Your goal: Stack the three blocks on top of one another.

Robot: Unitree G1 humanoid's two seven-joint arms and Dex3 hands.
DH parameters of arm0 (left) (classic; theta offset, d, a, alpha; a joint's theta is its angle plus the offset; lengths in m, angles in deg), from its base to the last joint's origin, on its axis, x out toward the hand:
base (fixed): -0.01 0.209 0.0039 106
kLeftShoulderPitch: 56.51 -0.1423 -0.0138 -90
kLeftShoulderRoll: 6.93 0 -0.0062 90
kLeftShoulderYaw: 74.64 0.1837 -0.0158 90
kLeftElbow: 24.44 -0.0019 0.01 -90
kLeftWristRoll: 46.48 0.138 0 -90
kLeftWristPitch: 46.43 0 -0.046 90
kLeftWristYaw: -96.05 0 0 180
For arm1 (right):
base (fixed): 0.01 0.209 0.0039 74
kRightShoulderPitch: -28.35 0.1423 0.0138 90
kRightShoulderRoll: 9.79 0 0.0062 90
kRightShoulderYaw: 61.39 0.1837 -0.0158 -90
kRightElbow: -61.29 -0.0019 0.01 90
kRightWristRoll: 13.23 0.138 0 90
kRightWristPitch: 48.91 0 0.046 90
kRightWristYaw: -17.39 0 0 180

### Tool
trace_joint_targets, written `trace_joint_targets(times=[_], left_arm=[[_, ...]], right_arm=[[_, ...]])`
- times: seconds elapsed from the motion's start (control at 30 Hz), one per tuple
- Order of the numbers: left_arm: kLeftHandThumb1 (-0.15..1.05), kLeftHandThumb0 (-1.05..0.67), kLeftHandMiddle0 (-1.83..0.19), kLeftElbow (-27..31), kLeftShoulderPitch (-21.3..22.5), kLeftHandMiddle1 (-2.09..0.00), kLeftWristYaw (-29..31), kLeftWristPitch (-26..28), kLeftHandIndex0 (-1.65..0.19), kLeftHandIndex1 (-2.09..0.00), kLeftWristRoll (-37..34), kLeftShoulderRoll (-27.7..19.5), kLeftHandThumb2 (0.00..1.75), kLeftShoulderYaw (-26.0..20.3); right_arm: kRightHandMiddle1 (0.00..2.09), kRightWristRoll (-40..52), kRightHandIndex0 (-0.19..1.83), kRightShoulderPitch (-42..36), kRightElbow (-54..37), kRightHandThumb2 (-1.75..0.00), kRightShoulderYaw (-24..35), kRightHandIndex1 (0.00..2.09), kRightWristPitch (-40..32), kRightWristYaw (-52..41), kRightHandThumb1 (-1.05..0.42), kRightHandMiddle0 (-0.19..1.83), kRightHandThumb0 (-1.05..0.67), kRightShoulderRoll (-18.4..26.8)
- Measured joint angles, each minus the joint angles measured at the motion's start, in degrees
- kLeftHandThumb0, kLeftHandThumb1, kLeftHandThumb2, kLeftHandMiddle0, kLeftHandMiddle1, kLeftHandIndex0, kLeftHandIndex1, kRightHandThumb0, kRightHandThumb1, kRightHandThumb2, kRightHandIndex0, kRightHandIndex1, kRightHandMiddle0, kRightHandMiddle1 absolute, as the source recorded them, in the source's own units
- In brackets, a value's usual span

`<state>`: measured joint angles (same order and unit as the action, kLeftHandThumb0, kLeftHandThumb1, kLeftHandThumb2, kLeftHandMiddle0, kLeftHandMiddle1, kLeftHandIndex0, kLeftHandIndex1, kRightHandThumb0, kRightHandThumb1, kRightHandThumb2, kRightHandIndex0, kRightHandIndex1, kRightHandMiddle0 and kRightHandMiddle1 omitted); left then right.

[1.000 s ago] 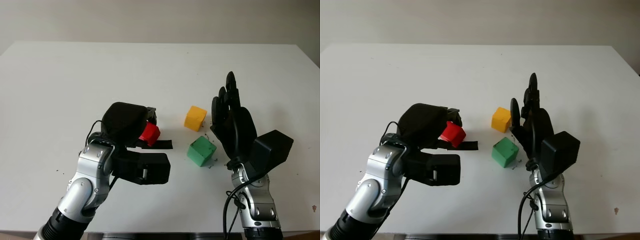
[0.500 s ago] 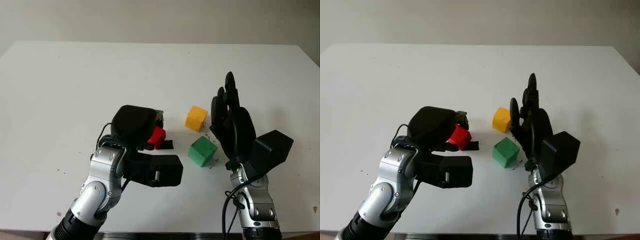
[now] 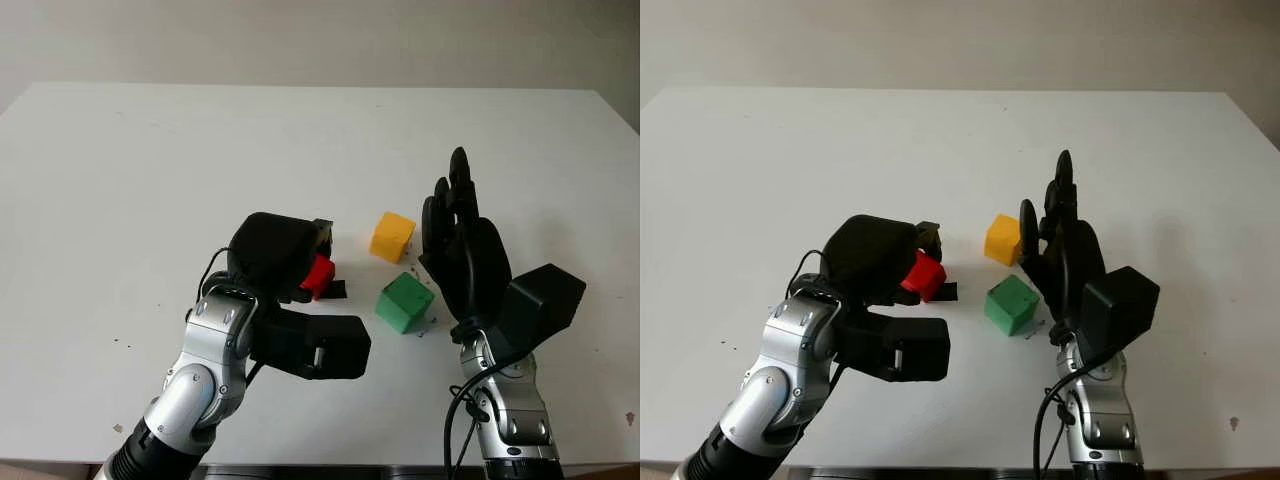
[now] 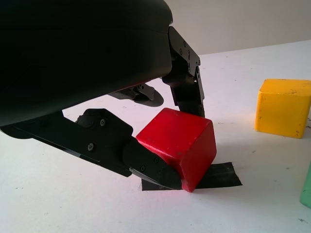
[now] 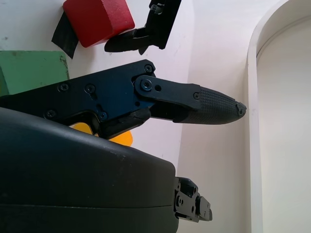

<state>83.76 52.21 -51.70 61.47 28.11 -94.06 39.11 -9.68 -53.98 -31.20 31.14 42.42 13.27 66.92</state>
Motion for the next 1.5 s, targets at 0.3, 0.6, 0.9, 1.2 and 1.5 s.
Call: trace_joint_targets(times=[0.3,0.6,0.9,1.2,1.5], left_arm=[[0.93,-0.67,0.03,-0.03,-0.01,0.0,2.65,-0.23,0.02,-0.04,0.39,-0.25,0.05,0.39],[0.96,-0.81,0.19,2.88,-0.55,0.0,4.66,3.02,0.19,0.0,-7.28,0.23,0.06,-4.43],[1.05,-0.92,0.19,22.64,-7.12,0.0,1.44,7.81,0.19,0.0,-29.43,2.95,0.53,-24.39],[1.05,-0.67,0.08,12.8,-11.52,-0.07,-17.96,-3.32,0.09,-0.06,-62.0,11.39,0.57,-40.61],[1.05,-0.7,0.07,-6.46,-11.69,-0.06,-23.22,-9.7,0.09,-0.06,-75.6,11.66,0.55,-41.82]], right_arm=[[0.0,0.37,-0.19,-0.02,0.0,-0.58,0.01,0.0,0.0,-0.06,-1.05,-0.19,-0.73,-0.06],[0.0,0.97,-0.19,-0.02,0.0,-0.57,0.28,0.0,0.02,-0.62,-1.05,-0.19,-0.74,0.02],[0.04,1.03,-0.18,2.33,0.96,-0.55,2.16,0.01,1.37,-5.99,-1.05,-0.15,-0.75,5.87],[0.09,-1.24,-0.08,17.76,14.68,-0.27,5.44,0.06,10.3,-13.81,-1.05,-0.01,-0.76,19.76],[0.16,-14.11,0.11,33.41,32.82,-0.03,-1.22,0.12,18.7,-20.77,-0.87,0.19,-0.7,32.74]])
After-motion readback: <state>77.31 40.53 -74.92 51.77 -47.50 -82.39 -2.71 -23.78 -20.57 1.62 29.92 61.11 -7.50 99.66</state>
